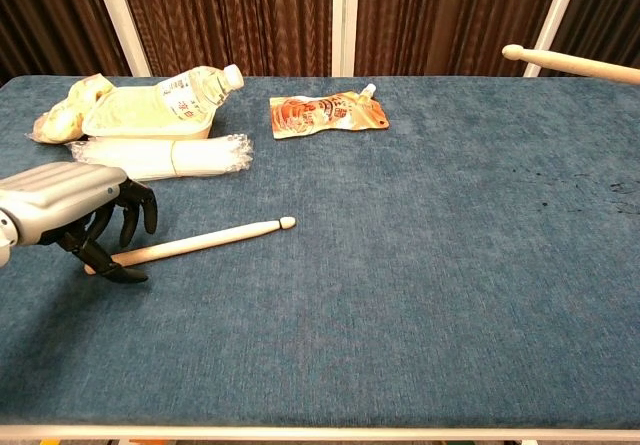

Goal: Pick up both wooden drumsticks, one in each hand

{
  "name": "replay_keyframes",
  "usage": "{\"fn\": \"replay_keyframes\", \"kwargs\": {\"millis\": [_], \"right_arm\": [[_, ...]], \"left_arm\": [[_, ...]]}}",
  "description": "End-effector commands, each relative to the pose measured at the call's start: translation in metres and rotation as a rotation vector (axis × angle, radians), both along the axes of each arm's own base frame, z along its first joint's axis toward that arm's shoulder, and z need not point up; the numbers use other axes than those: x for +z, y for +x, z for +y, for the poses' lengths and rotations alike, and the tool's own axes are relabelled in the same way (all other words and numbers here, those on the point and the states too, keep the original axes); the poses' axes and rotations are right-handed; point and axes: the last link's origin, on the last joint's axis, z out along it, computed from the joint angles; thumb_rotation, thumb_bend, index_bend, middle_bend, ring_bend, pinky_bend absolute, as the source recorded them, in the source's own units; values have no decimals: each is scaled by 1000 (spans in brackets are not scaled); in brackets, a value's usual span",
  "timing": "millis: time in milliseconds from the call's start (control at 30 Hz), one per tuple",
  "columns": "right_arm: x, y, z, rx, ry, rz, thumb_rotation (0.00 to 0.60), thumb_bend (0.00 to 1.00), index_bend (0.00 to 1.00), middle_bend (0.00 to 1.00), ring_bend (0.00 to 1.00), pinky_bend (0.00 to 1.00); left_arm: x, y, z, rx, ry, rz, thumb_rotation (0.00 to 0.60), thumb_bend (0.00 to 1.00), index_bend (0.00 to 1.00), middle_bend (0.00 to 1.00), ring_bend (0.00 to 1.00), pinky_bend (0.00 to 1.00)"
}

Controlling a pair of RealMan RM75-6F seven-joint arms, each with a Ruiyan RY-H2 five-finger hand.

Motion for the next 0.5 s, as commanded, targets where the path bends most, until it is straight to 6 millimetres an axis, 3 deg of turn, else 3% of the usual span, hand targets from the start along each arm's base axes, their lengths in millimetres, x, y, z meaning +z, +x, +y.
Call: {"fn": "replay_keyframes", "kwargs": {"millis": [33,500], "right_arm": [[-1,-1,0,-3,2,-1,600,470,723,654,498,373],[-4,-6,1,-15,12,-6,600,470,723,654,498,373]], "left_arm": [[-1,0,0,4,-4,2,478,139,431,561,674,726],[-5,-8,3,24,-15,28,450,282,451,575,679,726]]}}
